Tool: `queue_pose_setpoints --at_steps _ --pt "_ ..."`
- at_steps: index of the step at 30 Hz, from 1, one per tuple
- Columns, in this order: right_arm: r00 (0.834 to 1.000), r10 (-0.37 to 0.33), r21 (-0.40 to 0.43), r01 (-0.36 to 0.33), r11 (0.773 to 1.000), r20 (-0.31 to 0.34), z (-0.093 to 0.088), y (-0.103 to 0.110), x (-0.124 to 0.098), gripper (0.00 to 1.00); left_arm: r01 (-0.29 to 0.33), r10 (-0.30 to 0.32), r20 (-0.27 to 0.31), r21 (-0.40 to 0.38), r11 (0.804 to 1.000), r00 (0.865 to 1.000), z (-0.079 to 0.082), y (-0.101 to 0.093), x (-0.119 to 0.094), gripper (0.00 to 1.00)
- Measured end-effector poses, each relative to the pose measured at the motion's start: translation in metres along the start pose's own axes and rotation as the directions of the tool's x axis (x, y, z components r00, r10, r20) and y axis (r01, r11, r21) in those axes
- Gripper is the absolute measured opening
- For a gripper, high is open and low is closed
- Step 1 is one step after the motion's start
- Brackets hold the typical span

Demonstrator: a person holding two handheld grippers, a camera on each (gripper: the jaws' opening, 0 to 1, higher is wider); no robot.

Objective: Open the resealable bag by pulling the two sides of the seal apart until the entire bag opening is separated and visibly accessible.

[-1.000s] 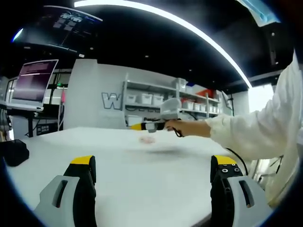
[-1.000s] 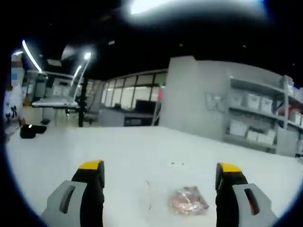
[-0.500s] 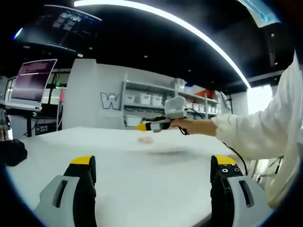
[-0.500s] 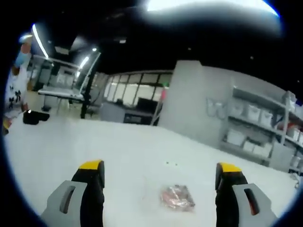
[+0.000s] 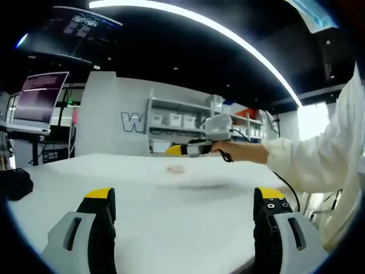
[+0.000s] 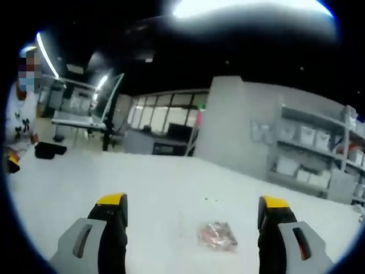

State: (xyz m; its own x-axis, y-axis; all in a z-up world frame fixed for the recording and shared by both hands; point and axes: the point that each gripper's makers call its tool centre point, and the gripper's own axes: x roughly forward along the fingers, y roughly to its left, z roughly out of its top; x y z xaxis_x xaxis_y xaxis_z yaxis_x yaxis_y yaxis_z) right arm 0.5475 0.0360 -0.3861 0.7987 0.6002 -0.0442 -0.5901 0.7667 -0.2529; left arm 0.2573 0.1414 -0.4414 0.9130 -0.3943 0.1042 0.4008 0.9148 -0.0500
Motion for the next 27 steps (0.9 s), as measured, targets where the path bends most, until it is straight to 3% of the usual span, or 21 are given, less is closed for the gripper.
queue_pose_setpoints --at_steps 15,27 --pt "1.000 0.003 0.026 -0.004 1.000 0.030 0.007 -0.002 -0.018 0.96 0.001 -0.001 0.001 -0.002 1.000 1.000 0.000 0.000 0.001 0.99" --pt "0.999 0.016 0.103 -0.021 0.994 0.046 0.007 -0.001 -0.033 0.94 -0.004 0.004 -0.002 -0.002 1.000 1.000 -0.001 0.001 0.001 0.99"
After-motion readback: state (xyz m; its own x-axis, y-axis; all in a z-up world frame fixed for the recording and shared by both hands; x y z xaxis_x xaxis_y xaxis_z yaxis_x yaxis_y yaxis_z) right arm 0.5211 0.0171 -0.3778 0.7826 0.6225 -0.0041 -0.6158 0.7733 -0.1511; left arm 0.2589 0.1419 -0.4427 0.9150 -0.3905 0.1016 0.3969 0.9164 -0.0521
